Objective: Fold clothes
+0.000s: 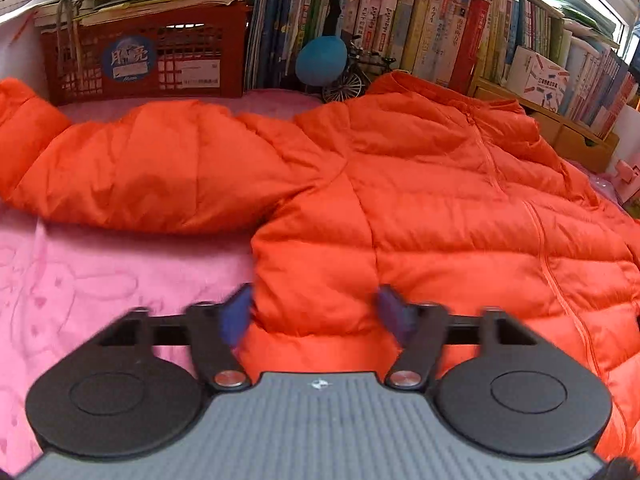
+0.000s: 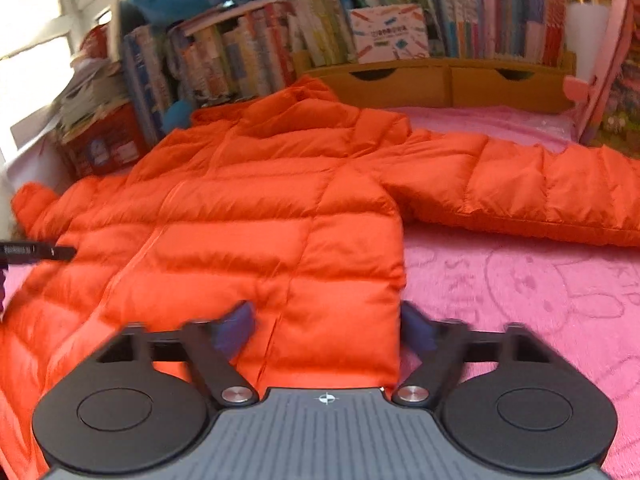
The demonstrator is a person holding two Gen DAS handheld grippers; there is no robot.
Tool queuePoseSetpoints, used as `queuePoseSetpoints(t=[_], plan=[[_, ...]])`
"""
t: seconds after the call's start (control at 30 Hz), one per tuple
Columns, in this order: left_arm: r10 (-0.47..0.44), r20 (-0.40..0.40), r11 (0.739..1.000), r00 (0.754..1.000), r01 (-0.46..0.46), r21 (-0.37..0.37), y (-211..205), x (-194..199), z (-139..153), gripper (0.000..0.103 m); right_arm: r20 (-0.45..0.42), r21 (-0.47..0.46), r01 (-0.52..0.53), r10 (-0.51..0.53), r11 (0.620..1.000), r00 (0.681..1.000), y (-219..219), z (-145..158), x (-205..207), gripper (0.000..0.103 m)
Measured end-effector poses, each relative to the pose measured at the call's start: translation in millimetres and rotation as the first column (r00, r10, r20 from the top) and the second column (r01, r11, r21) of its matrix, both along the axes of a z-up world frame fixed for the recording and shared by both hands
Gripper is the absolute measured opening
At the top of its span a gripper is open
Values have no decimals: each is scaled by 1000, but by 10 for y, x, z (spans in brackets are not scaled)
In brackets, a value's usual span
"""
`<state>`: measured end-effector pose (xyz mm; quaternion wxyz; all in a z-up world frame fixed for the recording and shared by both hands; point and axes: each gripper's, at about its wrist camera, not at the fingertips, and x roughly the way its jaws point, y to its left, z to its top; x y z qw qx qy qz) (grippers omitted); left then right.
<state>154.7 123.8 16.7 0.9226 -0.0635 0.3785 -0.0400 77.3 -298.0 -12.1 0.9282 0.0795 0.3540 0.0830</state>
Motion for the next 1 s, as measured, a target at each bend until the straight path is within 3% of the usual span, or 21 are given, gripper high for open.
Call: queuePoseSetpoints(t=[0.03, 0.07, 0.2, 0.33, 0.5, 0.57, 0.6, 0.63, 0.73, 0.8, 0.93, 1.0], plan=[[-16, -3, 999, 1000, 16, -28, 7, -49, 8, 28, -8, -3, 8, -8, 1000, 1000, 16, 18, 1, 18], [-32, -5, 998, 999, 31, -55, 14, -97, 16, 19, -10, -3, 9, -9, 1000, 1000, 35, 38, -23, 15], [-121, -2, 991, 993, 120, -63, -5, -448, 23, 16, 24, -31, -33, 34, 999, 999, 111, 134, -306, 11], [-210, -15, 977, 978, 209, -42, 30, -755, 28, 17, 0, -33, -77, 77, 997, 997, 38, 167, -574, 11], [-199, 30, 980, 980, 198, 30, 168, -725, 258, 19, -59, -129, -71, 64, 989, 996, -89, 255, -615, 25], [-196, 96, 977, 976, 186, 100, 152, -618, 449, 27, -19, -169, -48, 45, 984, 999, -119, 439, -558, 42], [-196, 129, 975, 972, 178, 135, 144, -565, 544, 30, 25, -201, -34, 40, 979, 999, -105, 546, -496, 57], [-205, 155, 970, 966, 180, 164, 88, -463, 614, 36, 70, -232, -19, 36, 972, 997, -91, 654, -434, 62], [-250, 216, 953, 944, 200, 229, -203, -20, 744, 58, 184, -280, 2, 52, 960, 982, 32, 892, -51, 71], [-251, 237, 955, 938, 201, 217, -439, 375, 754, 62, 234, -270, -2, 68, 963, 970, 148, 977, 347, 74], [-171, 255, 984, 952, 152, 95, -815, 1163, 666, 62, 225, -111, 27, -1, 993, 974, 259, 972, 1379, 71], [-152, 273, 986, 950, 126, 110, -1018, 1467, 540, 62, 205, -16, 41, -36, 999, 978, 332, 938, 1853, 58]])
